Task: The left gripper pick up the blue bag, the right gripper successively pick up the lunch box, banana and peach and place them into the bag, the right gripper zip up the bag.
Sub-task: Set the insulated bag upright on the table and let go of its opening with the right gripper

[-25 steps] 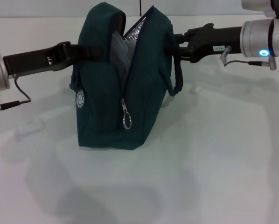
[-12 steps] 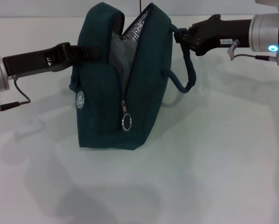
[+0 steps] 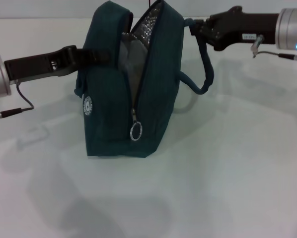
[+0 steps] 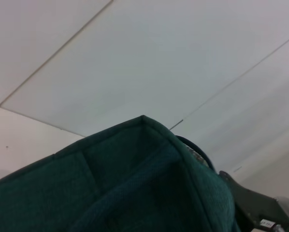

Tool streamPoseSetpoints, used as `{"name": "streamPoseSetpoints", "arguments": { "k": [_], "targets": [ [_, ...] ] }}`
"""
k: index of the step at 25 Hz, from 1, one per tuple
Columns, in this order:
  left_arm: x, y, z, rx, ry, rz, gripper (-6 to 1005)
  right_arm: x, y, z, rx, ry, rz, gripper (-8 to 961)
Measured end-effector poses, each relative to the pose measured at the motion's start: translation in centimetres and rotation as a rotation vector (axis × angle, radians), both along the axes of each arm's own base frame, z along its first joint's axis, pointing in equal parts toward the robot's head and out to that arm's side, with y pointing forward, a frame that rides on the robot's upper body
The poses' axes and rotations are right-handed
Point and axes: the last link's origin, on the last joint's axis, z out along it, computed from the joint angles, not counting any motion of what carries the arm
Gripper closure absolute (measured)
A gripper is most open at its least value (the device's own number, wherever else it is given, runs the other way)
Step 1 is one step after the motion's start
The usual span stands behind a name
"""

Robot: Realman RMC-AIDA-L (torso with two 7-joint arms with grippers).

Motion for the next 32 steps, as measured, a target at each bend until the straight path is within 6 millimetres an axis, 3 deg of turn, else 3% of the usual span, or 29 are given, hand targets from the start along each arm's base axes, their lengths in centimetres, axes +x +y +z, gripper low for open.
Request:
{"name": "streamPoseSetpoints", "arguments": {
  "k": [11,17,24,32],
  "targets": [
    [2.4,-0.3,-2.2,-0.064,-0.036,-0.097,960,-0.6,-1.9,3.9,0.04,0.06,0.054,864],
    [3.6,-1.3,-4.7,-0.134,-0.121,-0.134,960,1.7,-4.0,5.8,0.037,0.053,0.029,855],
    [3.2,-2.3,-6.6,-0.166,-0.18,-0.108,960,3.7,-4.8,5.6,-0.004,0.007,-0.006,845],
    [1.9,-2.8,-8.1,-0.167,-0.173,-0.066,961,3.8,-4.8,5.0,-0.009,-0.01,-0.002,834]
  ]
}}
